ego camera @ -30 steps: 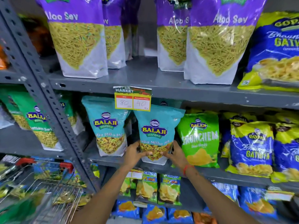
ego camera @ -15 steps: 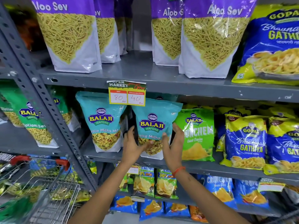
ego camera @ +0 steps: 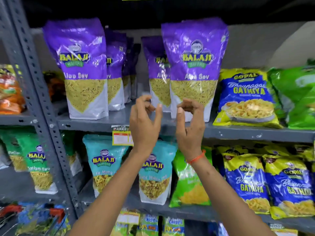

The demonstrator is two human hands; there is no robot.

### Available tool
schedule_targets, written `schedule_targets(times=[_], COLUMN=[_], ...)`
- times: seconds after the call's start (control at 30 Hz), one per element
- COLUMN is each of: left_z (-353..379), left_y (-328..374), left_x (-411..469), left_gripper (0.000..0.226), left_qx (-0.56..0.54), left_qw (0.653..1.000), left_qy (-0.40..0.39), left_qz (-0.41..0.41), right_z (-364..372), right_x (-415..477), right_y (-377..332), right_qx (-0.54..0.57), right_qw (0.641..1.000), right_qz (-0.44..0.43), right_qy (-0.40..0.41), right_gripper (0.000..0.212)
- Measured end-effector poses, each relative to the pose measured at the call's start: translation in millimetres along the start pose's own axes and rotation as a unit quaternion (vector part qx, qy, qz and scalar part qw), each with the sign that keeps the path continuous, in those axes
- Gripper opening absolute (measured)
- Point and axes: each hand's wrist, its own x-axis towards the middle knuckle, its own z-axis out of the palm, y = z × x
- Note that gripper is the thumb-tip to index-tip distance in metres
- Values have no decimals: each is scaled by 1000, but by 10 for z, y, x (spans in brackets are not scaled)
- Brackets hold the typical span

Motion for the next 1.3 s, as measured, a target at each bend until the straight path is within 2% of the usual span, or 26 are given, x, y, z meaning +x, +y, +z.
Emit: schedule_targets(times=[0.1, 0.2, 0.27, 0.33, 0.47, 0.53, 0.7, 0.8, 0.9, 1.0, 1.07, 1.17, 1.3], left_z=[256, 531, 673, 767, 812, 767, 498, 300, 165, 135, 106, 76, 73], left_y=[22, -26, -47, -71, -84, -91, -211, -346, -514, -728, -755, -736, -769], left_x=[263, 366, 333, 253, 175, 198, 297, 408, 524, 583, 603, 617, 626], left_gripper=[55, 84, 86, 79, 66, 66, 73, 68, 77, 101, 97, 75, 93], left_qx=[19, 10, 15, 6, 6, 0, 26, 25, 27, 17, 7, 7, 0], left_qw=[998, 983, 969, 964, 958, 956, 954, 945, 938, 934, 930, 929, 928], left_qy=[-46, -153, -207, -225, -242, -247, -250, -274, -292, -298, -302, -303, -307], left_qz=[-33, -102, -131, -144, -156, -160, -162, -176, -187, -194, -208, -214, -212], right_z=[-76, -152, -198, -243, -304, -333, -340, -235, -95, 33, 94, 149, 138], right_x=[318, 497, 531, 529, 537, 529, 436, 407, 370, 345, 338, 332, 329], right_y=[184, 462, 611, 704, 770, 786, 705, 605, 557, 520, 495, 481, 472], right_qx=[-124, -213, -225, -217, -193, -185, -155, -117, -101, -91, -86, -80, -75], right_qw=[992, 976, 968, 961, 962, 964, 963, 967, 967, 964, 962, 960, 959], right_qz=[-27, 39, 104, 147, 160, 159, 134, 131, 134, 153, 167, 179, 189], right_qy=[-8, -14, -48, -90, -106, -107, -173, -187, -194, -198, -199, -199, -199], right_gripper=[33, 57, 71, 77, 76, 75, 71, 69, 69, 71, 72, 71, 71])
